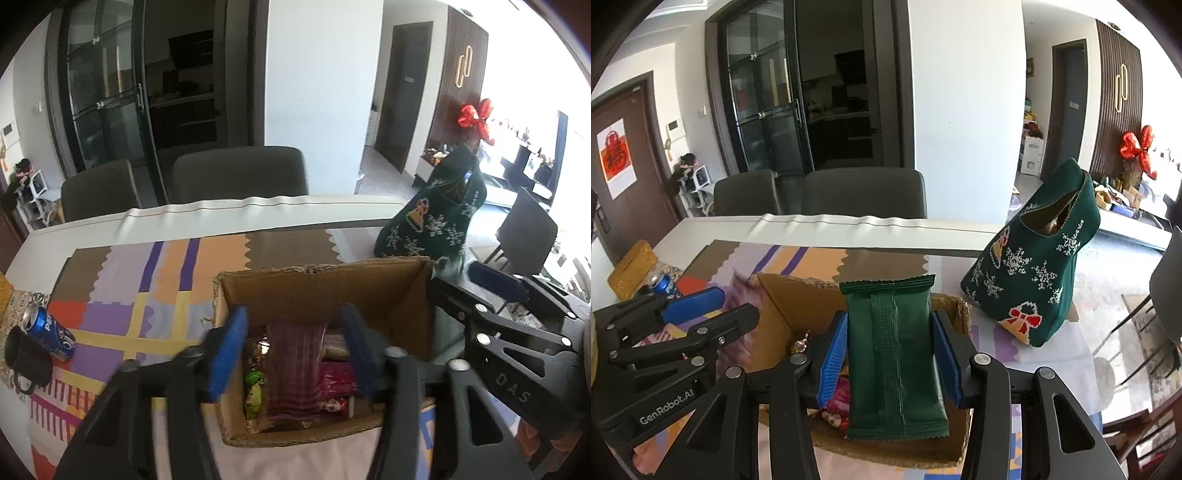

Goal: Organize snacks

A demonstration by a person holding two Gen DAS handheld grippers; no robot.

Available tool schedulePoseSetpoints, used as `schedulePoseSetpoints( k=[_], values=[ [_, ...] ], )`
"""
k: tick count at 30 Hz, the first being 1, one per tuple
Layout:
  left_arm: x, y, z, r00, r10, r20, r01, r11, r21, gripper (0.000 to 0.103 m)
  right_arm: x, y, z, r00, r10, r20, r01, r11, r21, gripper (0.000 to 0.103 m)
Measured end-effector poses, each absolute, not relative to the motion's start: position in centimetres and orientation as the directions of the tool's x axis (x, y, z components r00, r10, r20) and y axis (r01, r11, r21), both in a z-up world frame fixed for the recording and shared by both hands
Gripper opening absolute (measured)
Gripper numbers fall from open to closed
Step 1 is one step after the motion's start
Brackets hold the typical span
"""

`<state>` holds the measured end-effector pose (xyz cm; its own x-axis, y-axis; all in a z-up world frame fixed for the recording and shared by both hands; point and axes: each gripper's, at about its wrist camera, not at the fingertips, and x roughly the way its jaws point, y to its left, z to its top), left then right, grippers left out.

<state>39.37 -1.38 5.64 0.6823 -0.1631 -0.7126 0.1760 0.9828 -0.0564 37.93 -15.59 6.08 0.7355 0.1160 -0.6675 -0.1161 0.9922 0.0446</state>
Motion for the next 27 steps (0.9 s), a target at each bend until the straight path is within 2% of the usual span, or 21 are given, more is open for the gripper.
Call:
schedulePoseSetpoints(
  k=[1,3,8,16,22,27],
  values=[
    [39.2,-1.3,5.6,0.686,-0.152,-0.711,0.169,0.984,-0.048,0.062,38.0,-15.7,6.0,0.733,0.106,-0.672,-0.107,0.993,0.04,0.058],
    [38.7,-1.0,5.6,0.695,-0.136,-0.706,0.162,0.986,-0.03,0.062,38.0,-15.8,6.0,0.73,0.081,-0.679,-0.088,0.996,0.025,0.068],
    [36.1,-0.7,6.1,0.739,-0.083,-0.669,0.138,0.99,0.03,0.07,36.3,-16.2,6.1,0.741,0.063,-0.668,-0.075,0.997,0.011,0.068],
    [30.2,0.0,7.8,0.81,-0.051,-0.584,0.111,0.991,0.068,0.088,31.0,-16.4,7.4,0.793,0.048,-0.607,-0.074,0.997,-0.018,0.078],
    [25.8,0.4,8.7,0.844,-0.047,-0.535,0.101,0.992,0.073,0.096,26.0,-16.7,8.7,0.834,0.047,-0.55,-0.069,0.997,-0.019,0.084],
    [22.2,0.7,8.7,0.855,-0.056,-0.515,0.104,0.993,0.064,0.097,21.9,-16.6,9.2,0.864,0.037,-0.502,-0.065,0.997,-0.039,0.088]
  ],
)
